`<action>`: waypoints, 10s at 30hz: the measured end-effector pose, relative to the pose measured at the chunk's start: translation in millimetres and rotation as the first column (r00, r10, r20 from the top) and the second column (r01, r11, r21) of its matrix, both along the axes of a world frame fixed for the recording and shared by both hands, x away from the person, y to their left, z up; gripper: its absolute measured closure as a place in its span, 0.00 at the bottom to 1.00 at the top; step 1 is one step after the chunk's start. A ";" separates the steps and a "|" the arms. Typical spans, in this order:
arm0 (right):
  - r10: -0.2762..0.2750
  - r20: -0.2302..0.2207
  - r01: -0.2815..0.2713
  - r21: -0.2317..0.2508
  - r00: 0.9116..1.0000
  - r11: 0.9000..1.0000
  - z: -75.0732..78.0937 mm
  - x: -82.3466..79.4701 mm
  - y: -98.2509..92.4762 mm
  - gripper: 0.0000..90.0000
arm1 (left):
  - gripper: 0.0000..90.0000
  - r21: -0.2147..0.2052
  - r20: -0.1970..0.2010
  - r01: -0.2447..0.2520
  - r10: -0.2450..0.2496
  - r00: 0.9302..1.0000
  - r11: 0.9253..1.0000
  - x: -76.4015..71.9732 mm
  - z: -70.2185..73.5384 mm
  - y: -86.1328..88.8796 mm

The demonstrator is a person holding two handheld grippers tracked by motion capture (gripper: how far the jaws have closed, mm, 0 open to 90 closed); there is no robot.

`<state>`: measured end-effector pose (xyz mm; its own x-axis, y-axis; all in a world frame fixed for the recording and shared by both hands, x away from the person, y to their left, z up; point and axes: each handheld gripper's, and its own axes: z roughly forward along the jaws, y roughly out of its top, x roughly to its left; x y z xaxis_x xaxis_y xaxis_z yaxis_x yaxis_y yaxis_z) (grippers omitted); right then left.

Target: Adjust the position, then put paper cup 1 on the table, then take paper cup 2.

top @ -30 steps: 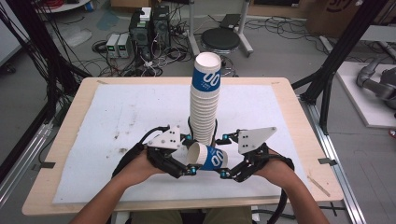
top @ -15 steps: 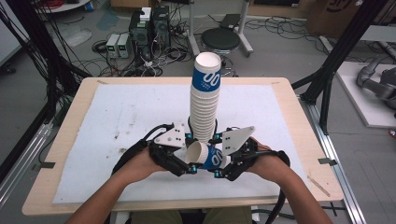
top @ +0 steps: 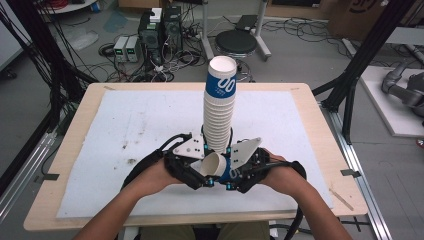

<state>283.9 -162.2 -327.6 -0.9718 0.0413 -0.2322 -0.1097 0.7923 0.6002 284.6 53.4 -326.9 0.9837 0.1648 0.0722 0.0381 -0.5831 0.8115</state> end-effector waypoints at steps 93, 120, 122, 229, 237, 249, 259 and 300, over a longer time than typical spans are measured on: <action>-0.503 -0.107 0.430 0.685 0.858 0.588 -59.2 -1.1 -149.4 0.30 | 0.18 -0.507 -0.087 -0.414 0.433 0.897 0.756 4.1 -56.8 126.2; -0.748 -0.197 0.681 0.599 0.634 0.420 -101.9 82.6 -149.0 0.30 | 0.18 -0.491 -0.097 -0.430 0.443 0.891 0.757 0.2 -70.4 129.2; -0.756 -0.218 0.699 0.591 0.618 0.401 -109.2 84.1 -151.8 0.30 | 0.18 -0.488 -0.095 -0.428 0.442 0.892 0.760 -0.1 -70.0 128.2; -0.603 -0.214 0.624 0.462 0.768 0.631 -69.3 -2.7 -155.6 0.22 | 0.18 -0.530 -0.103 -0.429 0.446 0.889 0.732 -4.7 -43.4 132.8; -0.593 -0.243 0.628 0.475 0.767 0.617 -70.4 -1.6 -155.3 0.22 | 0.18 -0.541 -0.094 -0.372 0.385 0.918 0.754 1.5 -12.2 125.4; -0.583 -0.240 0.619 0.461 0.776 0.635 -73.1 -2.0 -152.7 0.22 | 0.18 -0.558 -0.103 -0.314 0.312 0.945 0.768 17.6 27.0 113.8; -0.569 -0.246 0.611 0.462 0.785 0.642 -73.5 -3.0 -150.5 0.22 | 0.18 -0.554 -0.077 -0.258 0.260 0.963 0.792 27.8 64.5 95.6; -0.557 -0.253 0.605 0.465 0.791 0.647 -76.4 -5.6 -151.0 0.22 | 0.18 -0.400 -0.048 -0.250 0.253 0.966 0.882 98.6 147.6 -2.9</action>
